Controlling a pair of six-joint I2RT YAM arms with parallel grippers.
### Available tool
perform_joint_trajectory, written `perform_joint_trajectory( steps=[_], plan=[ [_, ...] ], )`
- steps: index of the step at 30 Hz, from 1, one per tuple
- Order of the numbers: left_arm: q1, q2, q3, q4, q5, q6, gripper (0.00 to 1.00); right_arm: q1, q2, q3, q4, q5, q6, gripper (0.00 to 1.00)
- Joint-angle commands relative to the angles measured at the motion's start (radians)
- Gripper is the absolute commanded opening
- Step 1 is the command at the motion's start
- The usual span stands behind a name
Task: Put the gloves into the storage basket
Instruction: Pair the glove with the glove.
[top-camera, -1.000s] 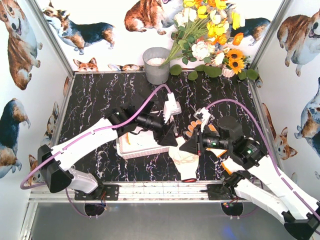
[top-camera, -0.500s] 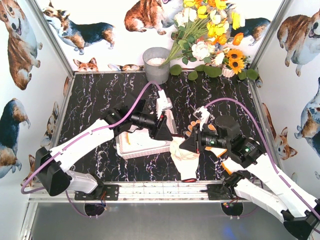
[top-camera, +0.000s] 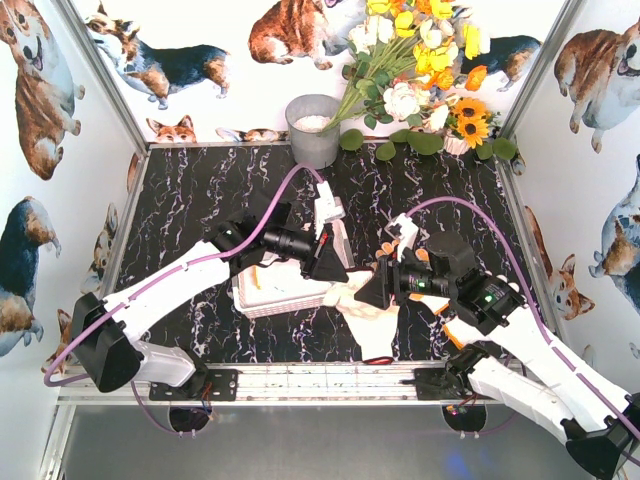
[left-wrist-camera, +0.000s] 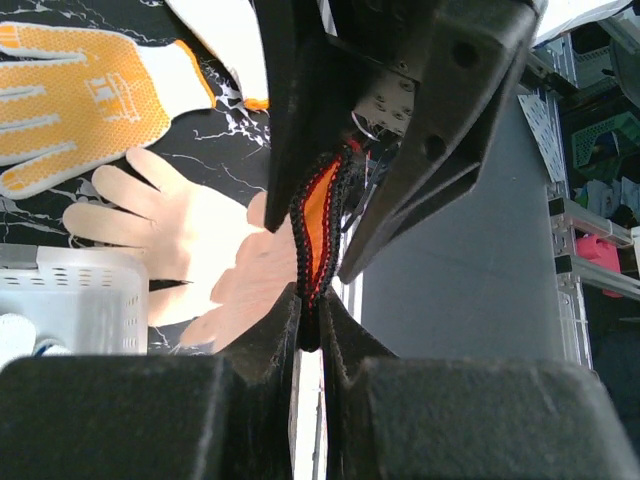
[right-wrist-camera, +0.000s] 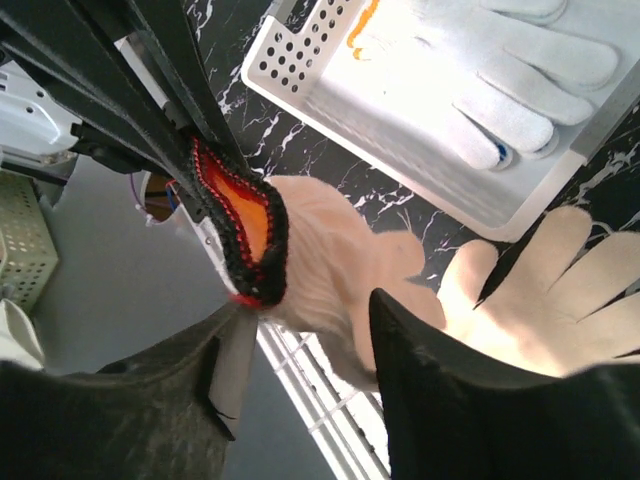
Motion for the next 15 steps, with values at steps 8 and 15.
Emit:
perform_joint_trajectory(
  steps=[8, 15],
  plan=[
    [-0.019, 0.016, 0.026, 0.046, 0.029, -0.014, 0.00, -0.003, 0.002, 0.104, 0.027, 0.037, -0.081, 0.68],
    [-0.042, 0.062, 0.088, -0.015, 0.024, 0.014, 0.00, -0.003, 0.050, 0.144, 0.026, 0.003, -0.131, 0.65]
  ],
)
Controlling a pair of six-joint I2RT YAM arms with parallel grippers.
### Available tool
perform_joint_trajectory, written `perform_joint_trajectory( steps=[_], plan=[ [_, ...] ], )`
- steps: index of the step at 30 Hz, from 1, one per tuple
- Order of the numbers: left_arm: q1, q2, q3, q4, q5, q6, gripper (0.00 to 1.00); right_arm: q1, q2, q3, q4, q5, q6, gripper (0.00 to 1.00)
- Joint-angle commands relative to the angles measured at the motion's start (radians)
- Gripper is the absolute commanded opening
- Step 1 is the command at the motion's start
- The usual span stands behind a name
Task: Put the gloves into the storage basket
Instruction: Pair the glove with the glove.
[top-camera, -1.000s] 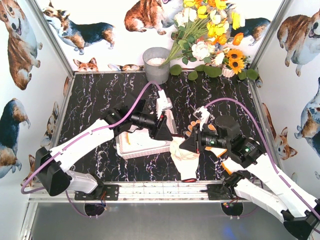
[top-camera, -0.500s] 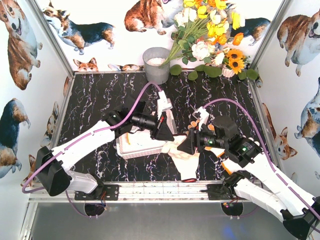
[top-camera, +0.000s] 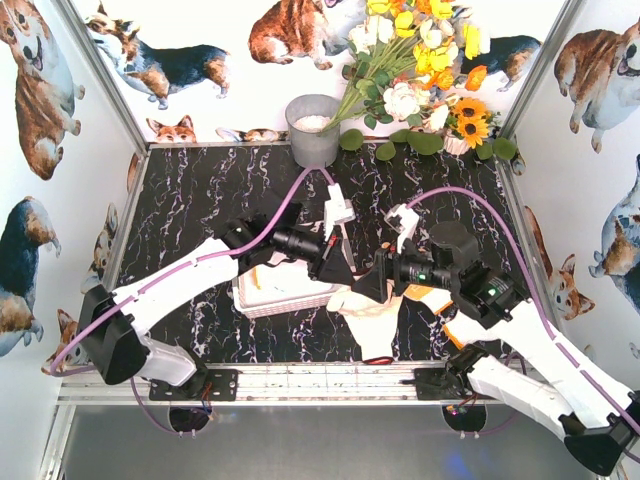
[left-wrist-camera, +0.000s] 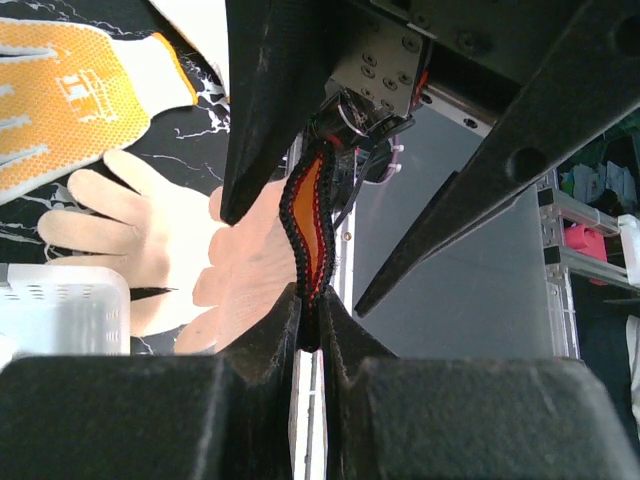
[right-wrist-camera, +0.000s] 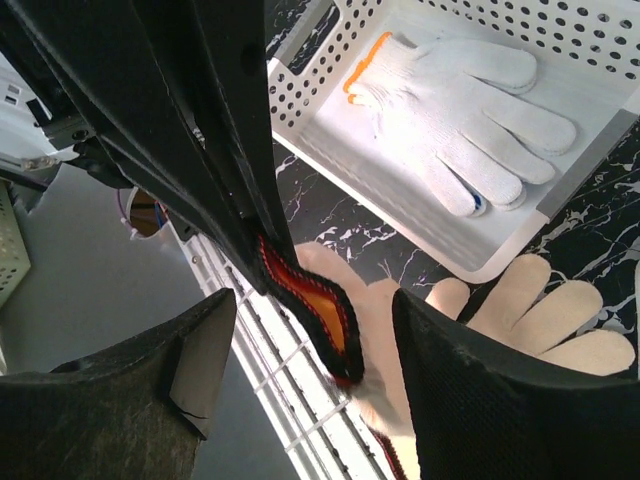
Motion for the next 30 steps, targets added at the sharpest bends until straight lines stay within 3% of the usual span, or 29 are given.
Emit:
perform_joint_trajectory(
  steps=[1, 8, 12, 13, 15, 16, 18, 23, 26, 30],
  plan=[
    [-0.010, 0.022, 0.062, -0.007, 0.021, 0.022, 0.00, -0.003, 0.030, 0.061, 0.022, -0.032, -0.058, 0.62],
    [-0.010, 0.045, 0.090, -0.044, 0.020, 0.041, 0.00, -0.003, 0.037, 0.076, -0.032, -0.048, -0.102, 0.40],
    [-0.010, 0.055, 0.100, -0.063, 0.019, 0.053, 0.00, -0.003, 0.029, 0.074, -0.030, -0.031, -0.108, 0.38],
    [-0.010, 0.056, 0.102, -0.066, 0.018, 0.055, 0.00, -0.003, 0.029, 0.075, -0.033, -0.024, -0.110, 0.30],
    [-0.010, 0.057, 0.109, -0.073, 0.003, 0.061, 0.00, -0.004, 0.031, 0.077, -0.040, 0.008, -0.115, 0.06],
    [-0.009, 0.054, 0.111, -0.079, -0.013, 0.063, 0.07, -0.003, 0.035, 0.081, -0.052, 0.058, -0.116, 0.00],
    [-0.008, 0.037, 0.111, -0.096, -0.102, 0.068, 0.42, -0.004, 0.040, 0.097, -0.090, 0.157, -0.122, 0.00],
    [0.032, -0.094, 0.001, -0.012, -0.301, 0.026, 0.88, -0.028, 0.027, 0.102, -0.096, 0.337, -0.121, 0.00],
    [0.085, -0.146, -0.034, -0.001, -0.353, 0.007, 0.97, -0.100, 0.045, 0.118, -0.073, 0.370, -0.108, 0.00],
    [0.172, -0.194, -0.060, -0.006, -0.385, -0.005, 0.98, -0.220, 0.083, 0.146, -0.023, 0.382, -0.099, 0.00]
  ],
)
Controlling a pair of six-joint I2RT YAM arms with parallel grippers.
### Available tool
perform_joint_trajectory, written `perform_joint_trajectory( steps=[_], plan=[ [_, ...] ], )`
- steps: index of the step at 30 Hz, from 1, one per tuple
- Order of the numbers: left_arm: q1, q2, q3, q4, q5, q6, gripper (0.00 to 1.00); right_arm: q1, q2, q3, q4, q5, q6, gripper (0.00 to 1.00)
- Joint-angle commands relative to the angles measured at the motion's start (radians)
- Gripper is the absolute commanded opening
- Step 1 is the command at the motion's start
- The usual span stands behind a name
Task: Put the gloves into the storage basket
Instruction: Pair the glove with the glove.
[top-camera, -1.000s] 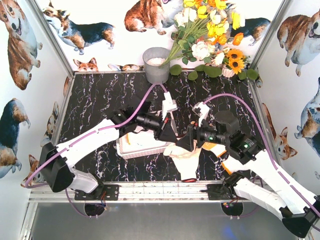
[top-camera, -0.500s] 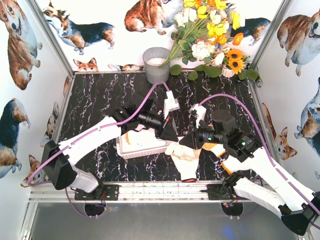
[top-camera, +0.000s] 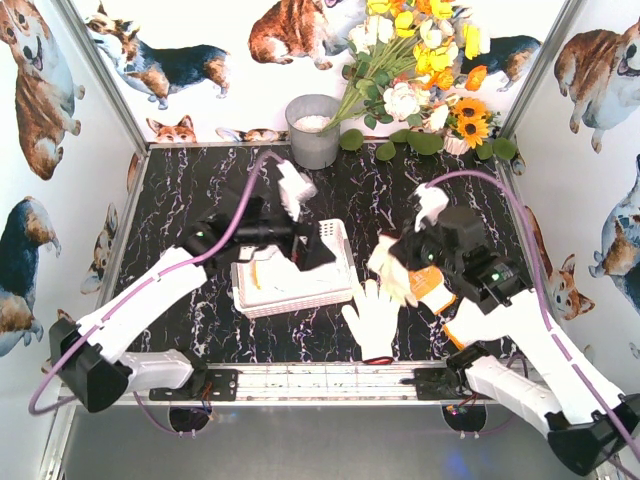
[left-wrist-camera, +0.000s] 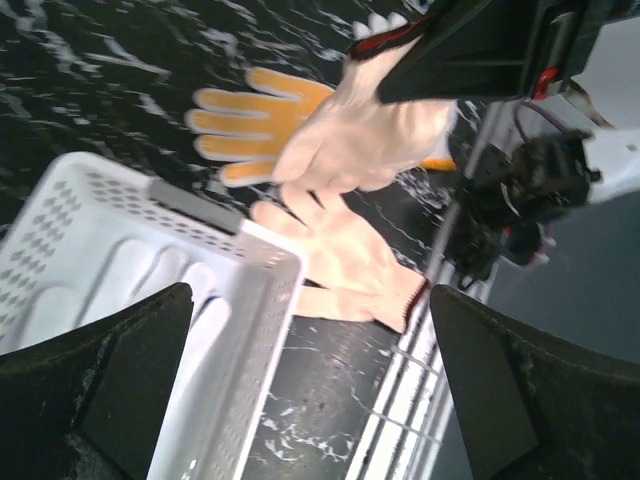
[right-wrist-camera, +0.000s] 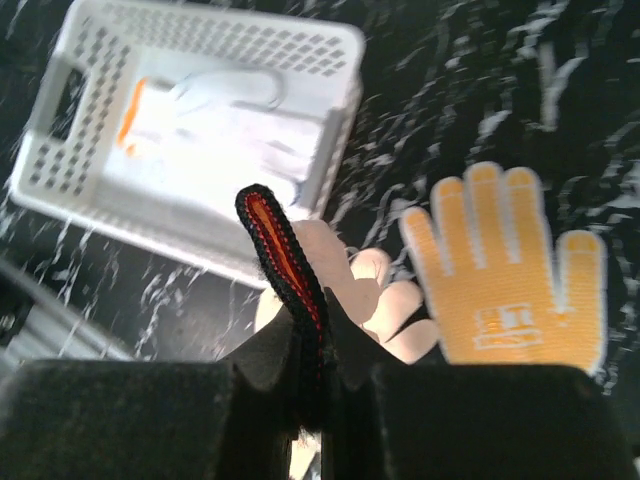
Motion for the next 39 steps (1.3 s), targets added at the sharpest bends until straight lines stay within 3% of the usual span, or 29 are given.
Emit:
perform_joint_trajectory(
  steps=[1, 6, 10, 14, 24, 33, 39],
  plan=[
    [0.096, -0.052, -0.041, 0.042, -0.072, -0.023, 0.98, -0.113, 0.028, 0.076, 0.120, 0.076, 0.006, 0.00],
    [0.166, -0.091, -0.119, 0.095, -0.045, -0.046, 0.99, -0.174, 0.033, -0.024, 0.351, 0.060, -0.045, 0.00],
    [0.206, -0.110, -0.179, 0.140, -0.025, -0.062, 0.99, -0.174, 0.039, -0.194, 0.576, -0.089, -0.087, 0.00],
    [0.233, -0.108, -0.208, 0.164, -0.002, -0.068, 0.99, -0.174, 0.067, -0.286, 0.664, -0.248, -0.101, 0.00],
    [0.238, -0.090, -0.218, 0.180, 0.027, -0.072, 0.99, -0.162, -0.018, -0.378, 0.571, -0.407, -0.103, 0.00],
    [0.238, -0.096, -0.211, 0.180, 0.038, -0.079, 0.99, 0.000, -0.055, -0.342, 0.371, -0.254, -0.213, 0.00],
    [0.238, -0.110, -0.193, 0.136, 0.037, -0.057, 0.99, 0.017, -0.003, -0.308, 0.313, -0.260, -0.280, 0.00]
  ],
)
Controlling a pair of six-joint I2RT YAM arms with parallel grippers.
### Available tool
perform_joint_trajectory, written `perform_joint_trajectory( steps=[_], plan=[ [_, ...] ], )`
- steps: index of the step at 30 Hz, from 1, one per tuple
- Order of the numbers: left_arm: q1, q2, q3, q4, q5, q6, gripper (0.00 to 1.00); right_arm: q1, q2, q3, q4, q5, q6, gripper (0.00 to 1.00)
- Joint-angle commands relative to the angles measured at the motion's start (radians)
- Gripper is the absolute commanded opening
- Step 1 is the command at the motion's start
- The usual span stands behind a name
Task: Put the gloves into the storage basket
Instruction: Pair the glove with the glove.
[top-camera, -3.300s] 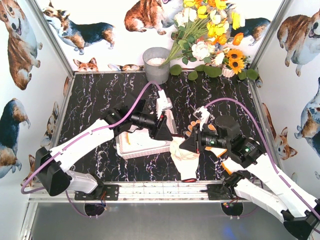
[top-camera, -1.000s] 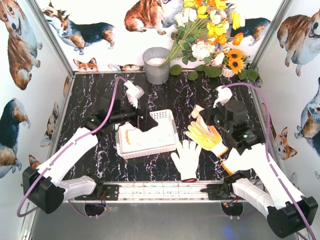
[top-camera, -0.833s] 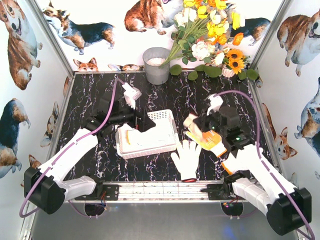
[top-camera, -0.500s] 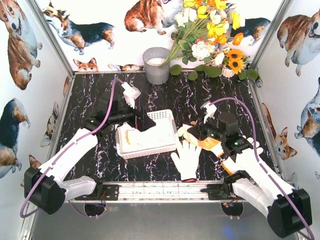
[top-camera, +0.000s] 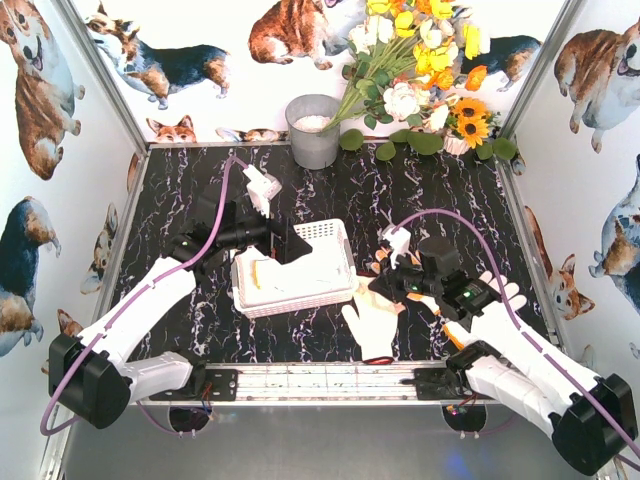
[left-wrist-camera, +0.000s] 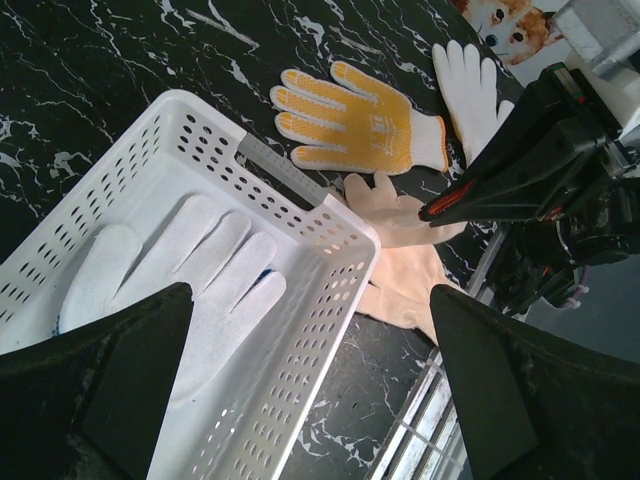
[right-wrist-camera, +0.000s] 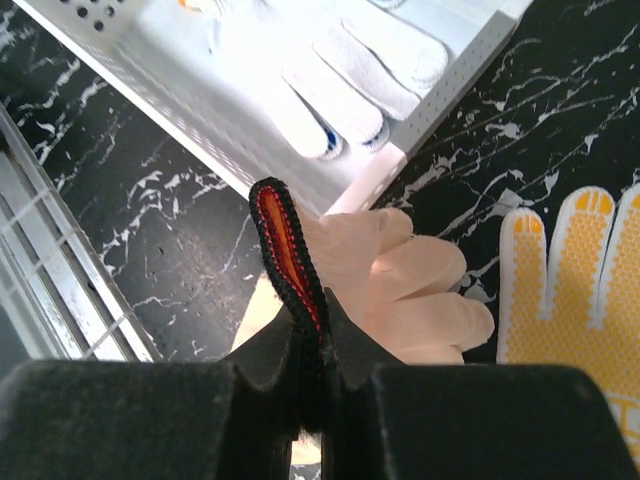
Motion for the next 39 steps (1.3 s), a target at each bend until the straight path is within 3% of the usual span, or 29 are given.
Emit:
perform_joint_trajectory(
  steps=[1, 10, 20, 24, 32, 35, 39],
  plan=[
    [0.010, -0.025, 0.025, -0.021, 0.016, 0.022, 0.99, 0.008, 0.005, 0.047, -0.009, 0.004, -0.085, 0.00],
    [0.010, -0.066, -0.001, -0.055, -0.003, 0.057, 0.99, 0.102, 0.007, 0.057, -0.080, 0.012, -0.201, 0.00],
    [0.010, -0.081, -0.060, -0.015, 0.008, 0.048, 0.99, 0.261, 0.030, 0.133, -0.348, 0.139, -0.390, 0.01],
    [-0.002, -0.097, -0.083, -0.006, 0.021, 0.022, 0.99, 0.328, 0.018, 0.131, -0.385, 0.152, -0.417, 0.21],
    [-0.144, -0.149, -0.150, 0.037, -0.106, -0.085, 0.99, 0.463, -0.004, 0.218, -0.446, 0.237, -0.398, 0.48],
    [-0.250, -0.160, -0.158, 0.055, -0.212, -0.157, 0.99, 0.466, -0.028, 0.245, -0.397, 0.229, -0.297, 0.71],
    [-0.384, -0.174, -0.219, 0.105, -0.370, -0.303, 0.97, 0.466, -0.039, 0.307, -0.341, 0.203, -0.103, 0.79]
  ],
)
